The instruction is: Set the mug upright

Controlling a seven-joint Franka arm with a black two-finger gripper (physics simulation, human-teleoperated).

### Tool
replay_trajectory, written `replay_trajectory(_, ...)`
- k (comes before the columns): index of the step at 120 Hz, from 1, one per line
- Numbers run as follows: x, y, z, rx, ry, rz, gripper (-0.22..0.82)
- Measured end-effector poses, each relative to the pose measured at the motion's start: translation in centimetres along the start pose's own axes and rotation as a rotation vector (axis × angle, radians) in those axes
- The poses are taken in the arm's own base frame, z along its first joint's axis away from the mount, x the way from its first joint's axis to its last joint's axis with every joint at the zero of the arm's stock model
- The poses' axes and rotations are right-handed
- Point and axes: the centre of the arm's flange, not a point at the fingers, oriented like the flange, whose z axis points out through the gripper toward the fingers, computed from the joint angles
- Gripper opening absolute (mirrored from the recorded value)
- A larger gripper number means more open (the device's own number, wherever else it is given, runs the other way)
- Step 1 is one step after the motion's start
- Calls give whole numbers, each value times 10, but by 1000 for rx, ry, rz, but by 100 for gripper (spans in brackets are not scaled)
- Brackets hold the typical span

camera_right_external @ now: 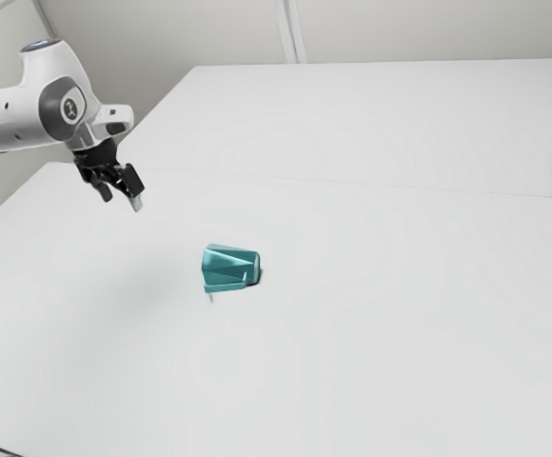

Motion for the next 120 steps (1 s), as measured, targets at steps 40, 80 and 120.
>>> replay_trajectory(40,-28,-13,59,-294,51,-197,60)
replay_trajectory(80,-16,-15,133,-550,36,-287,60)
replay_trajectory(120,-13,6,153,-713,51,-268,60)
